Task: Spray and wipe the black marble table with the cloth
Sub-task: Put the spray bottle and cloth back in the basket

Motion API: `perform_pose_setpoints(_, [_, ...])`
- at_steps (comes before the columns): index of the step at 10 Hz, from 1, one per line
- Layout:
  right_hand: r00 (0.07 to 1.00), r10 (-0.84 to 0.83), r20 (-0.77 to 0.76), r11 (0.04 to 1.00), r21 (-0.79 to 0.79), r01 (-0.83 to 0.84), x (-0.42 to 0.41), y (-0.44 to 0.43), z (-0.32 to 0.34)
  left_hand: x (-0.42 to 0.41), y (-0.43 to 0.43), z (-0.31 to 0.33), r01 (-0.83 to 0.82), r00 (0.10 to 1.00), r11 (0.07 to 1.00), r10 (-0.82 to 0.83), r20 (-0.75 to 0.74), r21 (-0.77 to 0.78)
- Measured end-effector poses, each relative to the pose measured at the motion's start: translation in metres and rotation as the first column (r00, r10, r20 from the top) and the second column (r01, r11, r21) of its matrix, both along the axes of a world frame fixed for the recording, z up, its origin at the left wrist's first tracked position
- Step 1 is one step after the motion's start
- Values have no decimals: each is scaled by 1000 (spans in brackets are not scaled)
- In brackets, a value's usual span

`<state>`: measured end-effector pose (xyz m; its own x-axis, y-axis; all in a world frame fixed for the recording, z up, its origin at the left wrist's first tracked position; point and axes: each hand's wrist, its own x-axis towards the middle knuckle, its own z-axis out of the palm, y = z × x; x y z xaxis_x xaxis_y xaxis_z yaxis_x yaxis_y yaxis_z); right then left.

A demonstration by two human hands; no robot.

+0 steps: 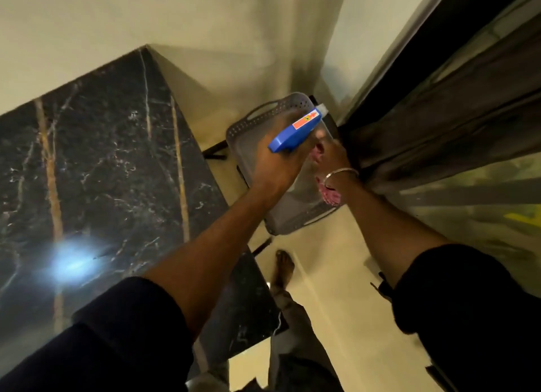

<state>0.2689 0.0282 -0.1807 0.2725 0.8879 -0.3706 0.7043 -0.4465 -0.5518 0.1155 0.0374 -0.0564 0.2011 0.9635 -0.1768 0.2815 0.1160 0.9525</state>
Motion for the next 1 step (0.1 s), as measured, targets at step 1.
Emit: perform_pose_setpoints(1, [989, 88, 116, 986, 134, -104, -10, 2, -39, 4, -1, -31, 63, 997, 998, -64, 38, 29])
